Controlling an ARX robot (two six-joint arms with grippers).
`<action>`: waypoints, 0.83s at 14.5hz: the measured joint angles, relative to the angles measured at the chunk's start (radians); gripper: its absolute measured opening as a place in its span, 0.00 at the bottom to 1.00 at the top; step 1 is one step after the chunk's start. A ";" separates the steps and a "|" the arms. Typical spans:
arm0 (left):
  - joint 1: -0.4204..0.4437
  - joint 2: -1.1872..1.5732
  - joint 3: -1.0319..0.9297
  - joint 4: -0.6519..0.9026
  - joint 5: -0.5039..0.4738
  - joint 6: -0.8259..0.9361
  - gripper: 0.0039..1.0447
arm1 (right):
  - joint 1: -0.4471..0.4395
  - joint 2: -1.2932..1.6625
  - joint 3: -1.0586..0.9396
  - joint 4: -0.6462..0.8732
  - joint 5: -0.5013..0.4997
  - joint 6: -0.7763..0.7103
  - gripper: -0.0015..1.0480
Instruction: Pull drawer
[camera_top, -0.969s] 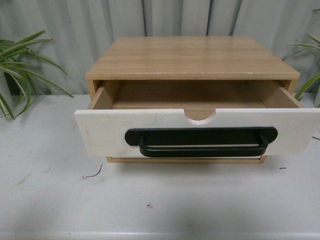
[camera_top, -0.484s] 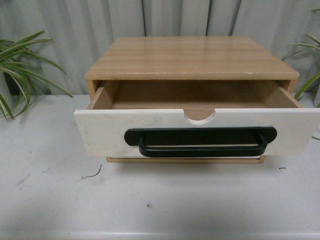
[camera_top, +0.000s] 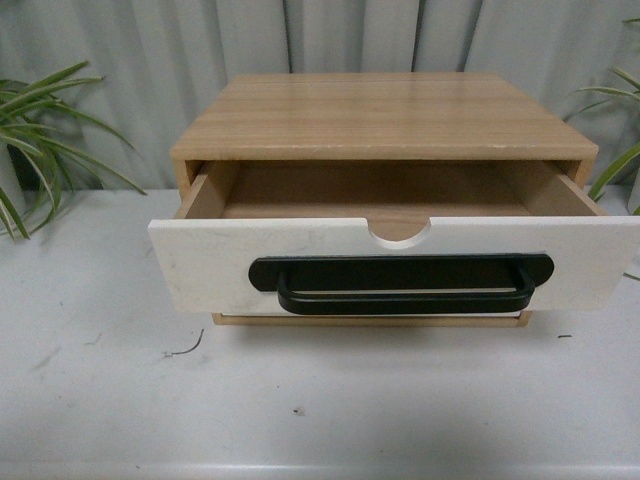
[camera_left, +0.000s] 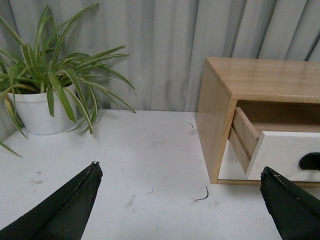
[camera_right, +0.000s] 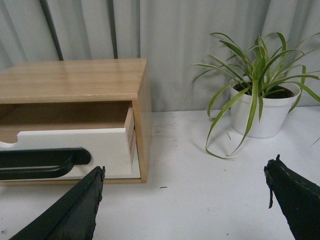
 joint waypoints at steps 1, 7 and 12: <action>0.000 0.000 0.000 0.000 0.000 0.000 0.94 | 0.000 0.000 0.000 0.000 0.000 0.000 0.94; 0.000 0.000 0.000 0.000 0.000 0.000 0.94 | 0.000 0.000 0.000 0.000 0.000 0.000 0.94; 0.000 0.000 0.000 0.000 0.000 0.000 0.94 | 0.000 0.000 0.000 0.000 0.000 0.000 0.94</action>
